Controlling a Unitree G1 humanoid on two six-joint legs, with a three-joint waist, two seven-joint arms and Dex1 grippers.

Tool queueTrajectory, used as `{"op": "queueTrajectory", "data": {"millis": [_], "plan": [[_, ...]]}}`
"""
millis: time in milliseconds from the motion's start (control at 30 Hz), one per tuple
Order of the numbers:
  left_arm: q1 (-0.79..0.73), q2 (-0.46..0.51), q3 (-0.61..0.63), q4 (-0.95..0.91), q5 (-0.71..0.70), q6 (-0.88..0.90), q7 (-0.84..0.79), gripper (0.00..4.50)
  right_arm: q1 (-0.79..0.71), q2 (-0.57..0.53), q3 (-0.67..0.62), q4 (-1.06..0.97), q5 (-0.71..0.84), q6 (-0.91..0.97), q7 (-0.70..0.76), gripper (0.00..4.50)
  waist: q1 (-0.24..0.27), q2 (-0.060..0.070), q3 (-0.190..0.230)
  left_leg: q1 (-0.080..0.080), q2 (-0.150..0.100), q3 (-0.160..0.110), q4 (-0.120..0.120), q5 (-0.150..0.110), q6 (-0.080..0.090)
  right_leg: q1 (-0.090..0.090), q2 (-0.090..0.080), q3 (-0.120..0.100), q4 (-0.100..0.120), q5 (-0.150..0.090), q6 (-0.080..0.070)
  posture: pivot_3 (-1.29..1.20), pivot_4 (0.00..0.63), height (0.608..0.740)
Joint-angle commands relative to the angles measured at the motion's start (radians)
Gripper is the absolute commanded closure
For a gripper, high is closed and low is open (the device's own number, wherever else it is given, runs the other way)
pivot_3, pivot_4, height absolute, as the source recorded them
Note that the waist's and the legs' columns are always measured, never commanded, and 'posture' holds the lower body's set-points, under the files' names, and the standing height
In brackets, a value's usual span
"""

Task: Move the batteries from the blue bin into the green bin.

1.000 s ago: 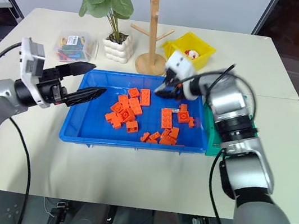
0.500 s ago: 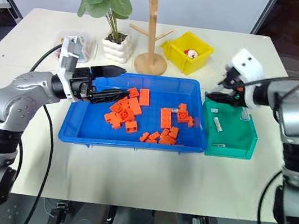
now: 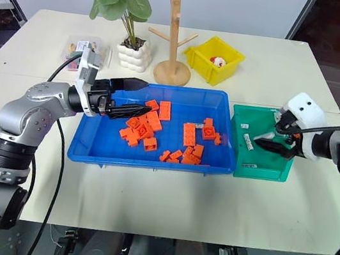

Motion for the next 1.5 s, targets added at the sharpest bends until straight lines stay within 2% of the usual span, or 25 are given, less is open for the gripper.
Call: {"op": "queueTrajectory", "data": {"millis": [33,100,200,267,333,433,633,867,1200,1500], "plan": [[-0.001,0.012,0.029,-0.032,-0.001,-0.010,0.001,0.00,-0.018,-0.037,-0.024,0.019,-0.012,-0.070,-0.016,0.03,-0.002,0.000,0.000,0.000,0.000,0.000,0.000,0.000,0.000,0.000,0.000,0.000,0.000,0.000,0.000,0.00,0.150,0.740],[0.010,0.021,0.039,-0.042,-0.001,-0.007,0.007,0.00,-0.054,-0.037,-0.006,0.034,-0.021,-0.098,-0.030,0.03,-0.006,0.000,0.000,0.000,0.000,0.000,0.000,0.000,0.000,0.000,0.000,0.000,0.000,0.000,0.000,0.00,0.150,0.740],[0.027,0.035,0.050,-0.052,0.002,-0.006,0.020,0.00,-0.198,0.026,0.021,0.028,0.011,-0.037,-0.068,0.03,-0.010,0.000,0.000,0.001,0.000,0.000,0.000,0.000,0.000,0.000,0.000,0.000,0.000,0.000,0.000,0.00,0.150,0.740],[0.046,0.050,0.060,-0.062,0.010,-0.012,0.032,0.00,-0.309,0.142,0.037,-0.027,0.079,0.093,-0.114,0.03,-0.016,0.001,0.000,0.001,0.001,0.001,-0.001,0.000,0.000,0.000,0.000,0.000,0.000,0.000,0.000,0.00,0.150,0.740],[0.064,0.064,0.064,-0.075,0.026,-0.023,0.042,0.00,-0.355,0.243,0.046,-0.081,0.128,0.195,-0.156,0.03,-0.013,0.000,0.000,0.002,0.002,0.000,-0.001,0.000,0.000,0.000,0.001,0.000,0.001,0.000,0.000,0.00,0.150,0.740],[0.092,0.080,0.074,-0.104,0.045,-0.036,0.063,0.00,-0.347,0.386,0.074,-0.158,0.176,0.293,-0.230,0.03,0.000,0.000,0.000,0.001,0.002,-0.002,-0.002,0.000,0.000,0.000,0.002,0.000,0.001,0.000,-0.001,0.00,0.150,0.740],[0.148,0.107,0.111,-0.191,0.028,-0.013,0.110,0.00,-0.268,0.547,0.129,-0.247,0.212,0.387,-0.352,0.03,0.029,0.000,0.000,-0.002,-0.001,-0.002,0.000,0.000,0.000,-0.001,-0.001,0.000,-0.001,0.000,0.000,0.00,0.150,0.740],[0.203,0.113,0.150,-0.267,0.007,0.024,0.169,0.00,-0.206,0.596,0.173,-0.240,0.209,0.402,-0.439,0.03,0.018,0.000,0.000,-0.001,-0.001,-0.002,0.000,0.000,0.000,-0.001,0.000,0.000,0.000,0.000,0.000,0.00,0.150,0.740],[0.236,0.091,0.152,-0.295,-0.003,0.024,0.220,0.00,-0.206,0.625,0.183,-0.235,0.201,0.471,-0.554,0.03,0.019,0.000,0.000,0.000,0.000,-0.002,-0.001,0.000,0.000,-0.001,0.000,0.000,0.000,0.000,0.000,0.00,0.150,0.740],[0.241,0.071,0.146,-0.297,0.003,0.012,0.234,0.00,-0.185,0.615,0.176,-0.212,0.196,0.485,-0.599,0.03,0.018,0.000,0.000,0.000,0.000,-0.002,-0.001,0.000,0.000,-0.001,0.000,0.000,0.000,0.000,0.000,0.00,0.150,0.740]]}}
